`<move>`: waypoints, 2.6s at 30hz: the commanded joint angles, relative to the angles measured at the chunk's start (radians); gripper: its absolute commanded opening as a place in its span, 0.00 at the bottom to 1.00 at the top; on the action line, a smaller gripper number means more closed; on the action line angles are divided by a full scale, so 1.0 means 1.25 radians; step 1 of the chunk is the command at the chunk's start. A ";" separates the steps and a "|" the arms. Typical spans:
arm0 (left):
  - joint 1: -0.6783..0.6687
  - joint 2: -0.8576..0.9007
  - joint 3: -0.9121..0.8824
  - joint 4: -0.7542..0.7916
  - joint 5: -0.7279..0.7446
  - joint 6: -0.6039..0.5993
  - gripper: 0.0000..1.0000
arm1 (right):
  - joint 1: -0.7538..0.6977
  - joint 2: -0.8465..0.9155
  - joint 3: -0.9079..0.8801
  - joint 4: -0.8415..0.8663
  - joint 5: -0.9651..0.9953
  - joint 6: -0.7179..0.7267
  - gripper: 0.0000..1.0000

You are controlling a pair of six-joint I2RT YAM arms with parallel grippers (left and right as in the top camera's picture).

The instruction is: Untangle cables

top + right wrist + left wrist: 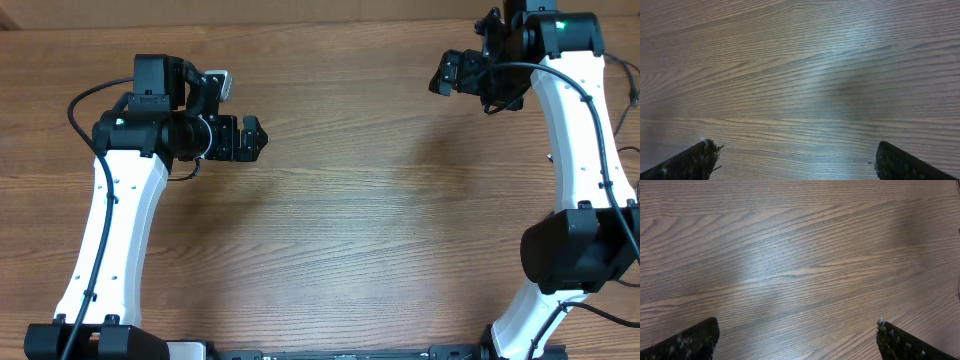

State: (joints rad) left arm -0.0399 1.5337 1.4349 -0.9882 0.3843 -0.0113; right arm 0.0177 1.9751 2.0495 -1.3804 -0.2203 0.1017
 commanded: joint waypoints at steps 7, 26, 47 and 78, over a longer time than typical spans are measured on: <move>-0.006 0.000 0.006 0.001 0.000 0.009 1.00 | -0.002 -0.004 0.013 0.003 0.008 0.005 1.00; -0.008 -0.007 0.006 -0.005 -0.049 0.013 1.00 | -0.002 -0.004 0.013 0.003 0.008 0.005 1.00; -0.048 -0.450 -0.405 0.502 -0.139 0.030 1.00 | -0.002 -0.004 0.013 0.003 0.008 0.005 1.00; -0.045 -1.111 -1.144 1.165 -0.269 0.026 1.00 | -0.002 -0.004 0.013 0.003 0.008 0.005 1.00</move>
State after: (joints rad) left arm -0.0921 0.1925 0.0109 0.4965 0.1055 0.0109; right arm 0.0174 1.9751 2.0495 -1.3796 -0.2173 0.1047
